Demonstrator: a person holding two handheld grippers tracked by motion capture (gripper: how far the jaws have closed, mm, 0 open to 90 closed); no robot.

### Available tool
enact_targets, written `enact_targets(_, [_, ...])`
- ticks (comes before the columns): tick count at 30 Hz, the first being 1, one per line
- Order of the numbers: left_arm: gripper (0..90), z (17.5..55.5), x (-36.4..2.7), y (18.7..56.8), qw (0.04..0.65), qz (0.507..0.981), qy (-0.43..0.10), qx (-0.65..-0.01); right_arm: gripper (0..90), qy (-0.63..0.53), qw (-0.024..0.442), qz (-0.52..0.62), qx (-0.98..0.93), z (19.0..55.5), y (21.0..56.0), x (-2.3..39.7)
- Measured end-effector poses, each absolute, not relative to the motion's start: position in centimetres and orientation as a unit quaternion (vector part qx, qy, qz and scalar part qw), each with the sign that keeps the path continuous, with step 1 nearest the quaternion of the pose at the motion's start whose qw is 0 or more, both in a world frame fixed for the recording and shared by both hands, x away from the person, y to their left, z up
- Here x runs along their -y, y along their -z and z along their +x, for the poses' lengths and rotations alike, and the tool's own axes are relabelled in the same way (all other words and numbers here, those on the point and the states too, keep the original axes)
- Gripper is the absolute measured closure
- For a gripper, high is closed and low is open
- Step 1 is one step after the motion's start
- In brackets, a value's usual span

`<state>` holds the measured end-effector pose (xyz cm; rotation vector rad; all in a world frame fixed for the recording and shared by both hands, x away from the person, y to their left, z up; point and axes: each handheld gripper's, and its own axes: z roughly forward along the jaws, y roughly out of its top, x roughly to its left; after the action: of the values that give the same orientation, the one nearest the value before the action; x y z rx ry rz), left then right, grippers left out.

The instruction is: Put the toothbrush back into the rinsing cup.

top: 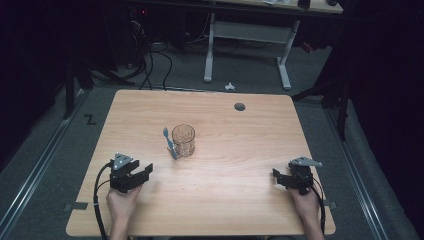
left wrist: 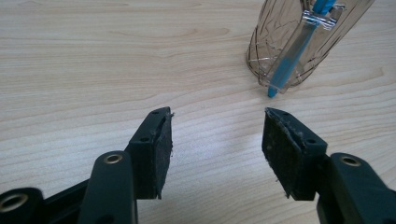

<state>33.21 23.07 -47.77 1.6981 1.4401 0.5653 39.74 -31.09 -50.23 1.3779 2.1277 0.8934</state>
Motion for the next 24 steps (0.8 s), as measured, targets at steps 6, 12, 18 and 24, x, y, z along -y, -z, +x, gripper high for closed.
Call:
enact_targets(6, [43.9,33.2,-23.0,48.3,0.406,0.671,-0.227,-0.577,28.2,-0.324,0.225,0.500,-0.771,39.7,50.2,31.1])
enact_targets(12, [43.9,33.4,-23.0,48.9,0.397,0.672,-0.228,-0.582,28.2,-0.324,0.225,0.499,-0.771,39.7,50.2,31.1])
enact_targets(18, [43.9,33.6,-23.0,49.4,0.385,0.674,-0.234,-0.585,28.2,-0.324,0.225,0.499,-0.771,39.7,50.2,31.1])
enact_targets(24, [43.9,33.7,-23.0,49.7,0.375,0.675,-0.241,-0.588,28.3,-0.324,0.225,0.500,-0.771,39.7,50.2,31.1])
